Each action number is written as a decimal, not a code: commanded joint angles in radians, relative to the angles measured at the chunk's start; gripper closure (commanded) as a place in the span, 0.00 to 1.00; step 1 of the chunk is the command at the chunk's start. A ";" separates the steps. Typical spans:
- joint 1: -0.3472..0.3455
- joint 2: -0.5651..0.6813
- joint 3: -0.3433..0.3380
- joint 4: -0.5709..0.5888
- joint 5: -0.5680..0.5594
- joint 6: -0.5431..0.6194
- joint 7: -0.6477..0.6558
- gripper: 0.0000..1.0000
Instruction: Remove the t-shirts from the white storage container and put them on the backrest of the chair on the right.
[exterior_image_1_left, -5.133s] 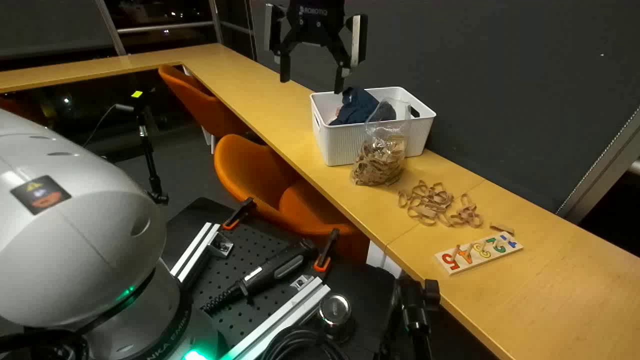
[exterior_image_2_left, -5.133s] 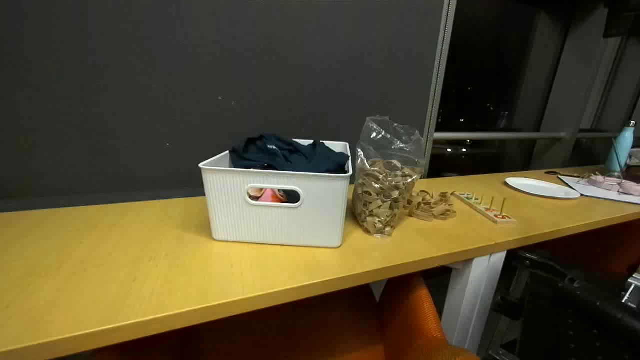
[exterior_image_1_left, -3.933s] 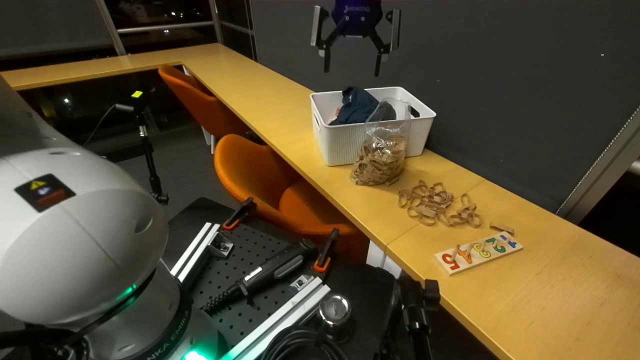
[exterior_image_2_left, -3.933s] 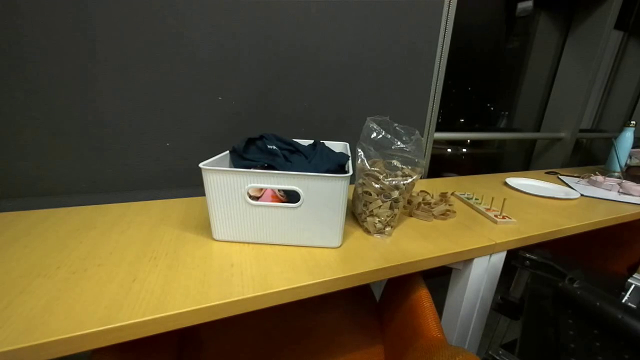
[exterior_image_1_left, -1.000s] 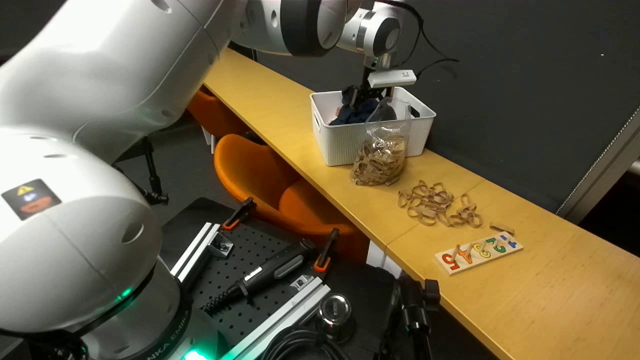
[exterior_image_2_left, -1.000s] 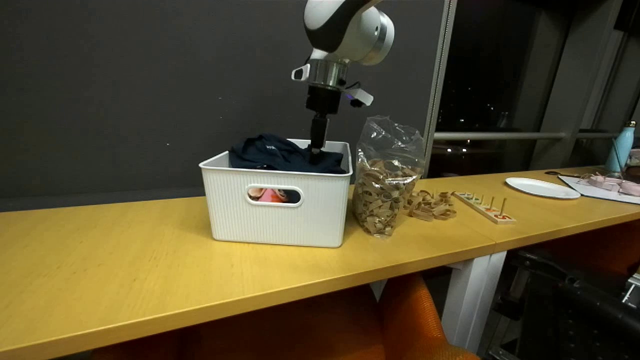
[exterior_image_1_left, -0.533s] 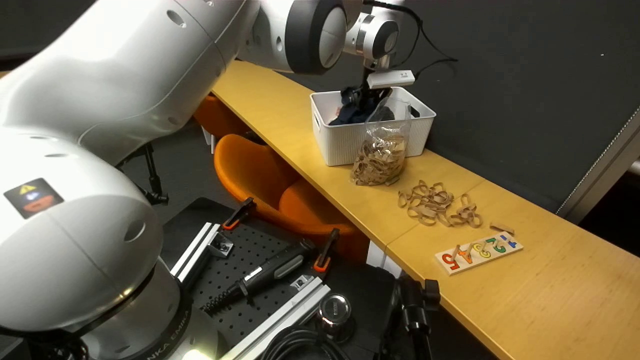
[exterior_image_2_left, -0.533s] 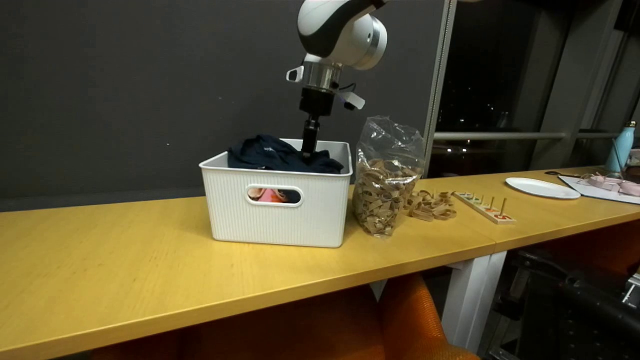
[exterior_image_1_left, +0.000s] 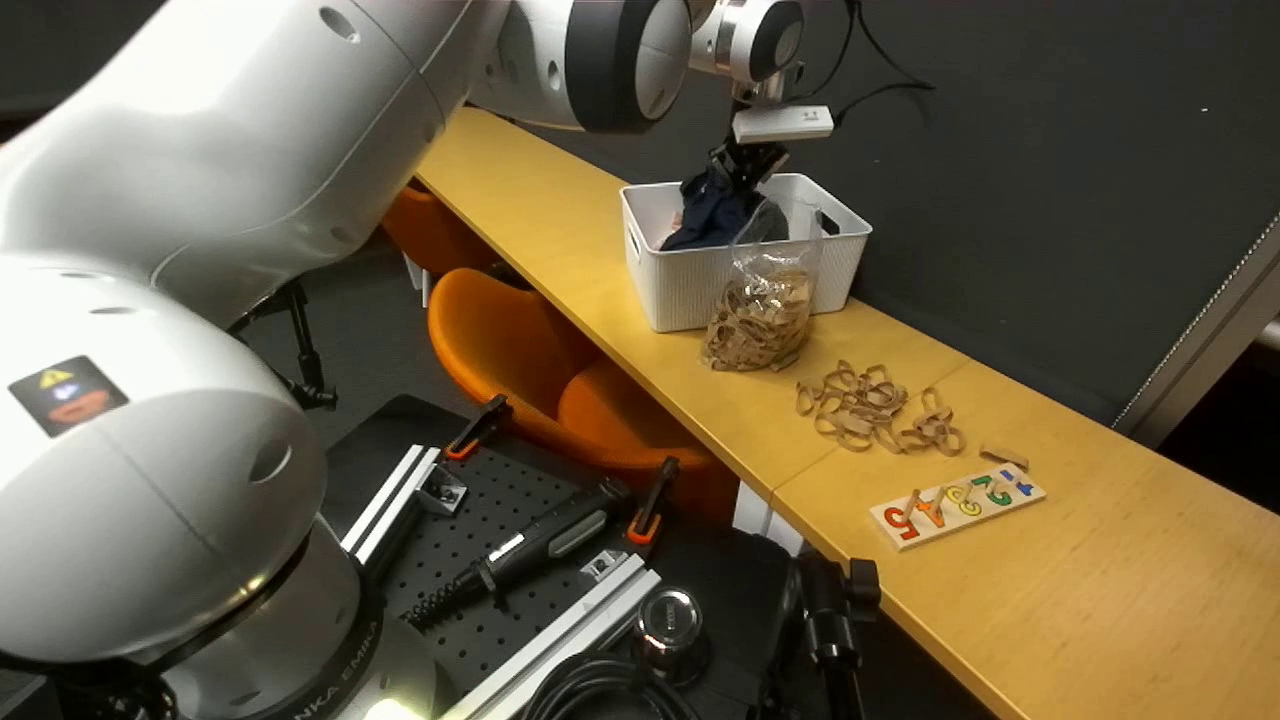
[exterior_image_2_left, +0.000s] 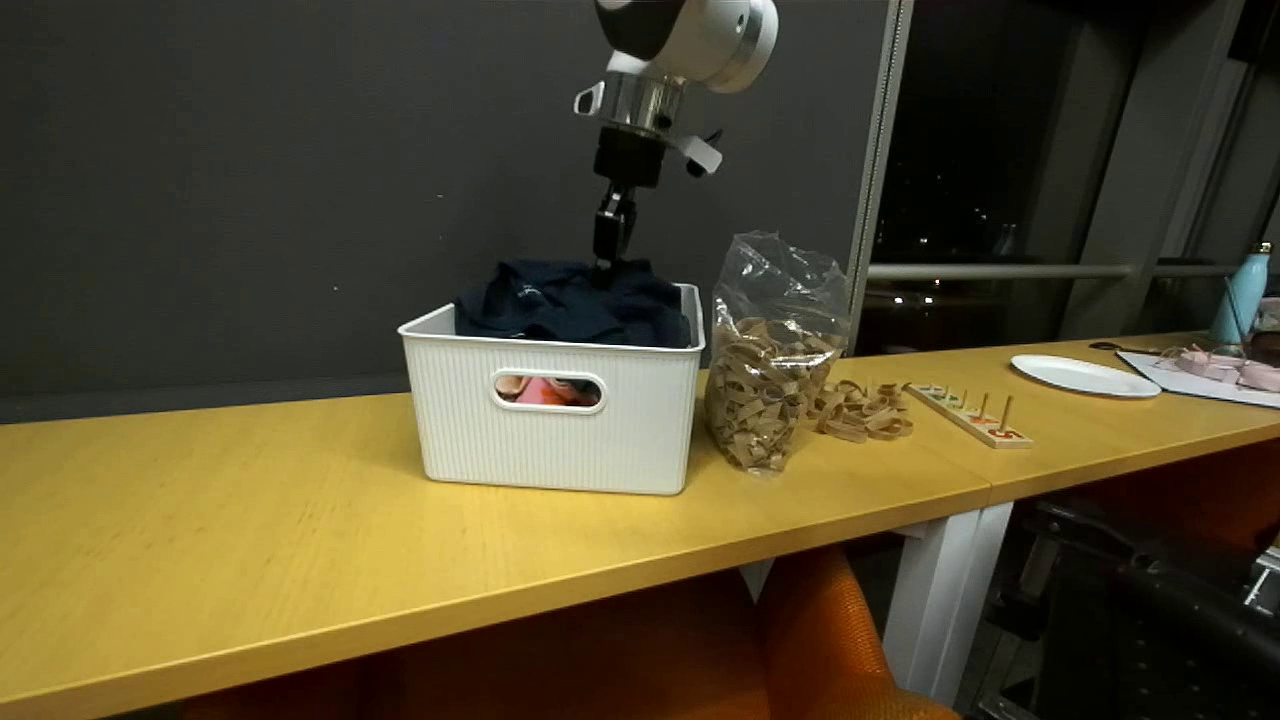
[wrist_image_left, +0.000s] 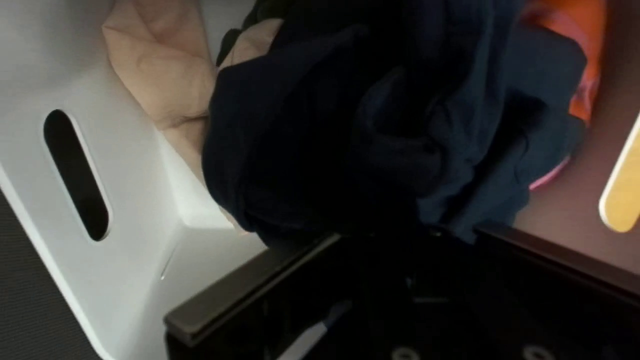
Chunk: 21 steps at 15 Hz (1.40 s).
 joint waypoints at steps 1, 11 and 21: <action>0.026 -0.104 -0.008 -0.071 -0.005 -0.029 0.067 0.97; 0.137 -0.462 0.047 -0.461 -0.045 0.023 0.152 0.97; 0.144 -0.839 0.182 -0.884 0.128 -0.148 -0.092 0.97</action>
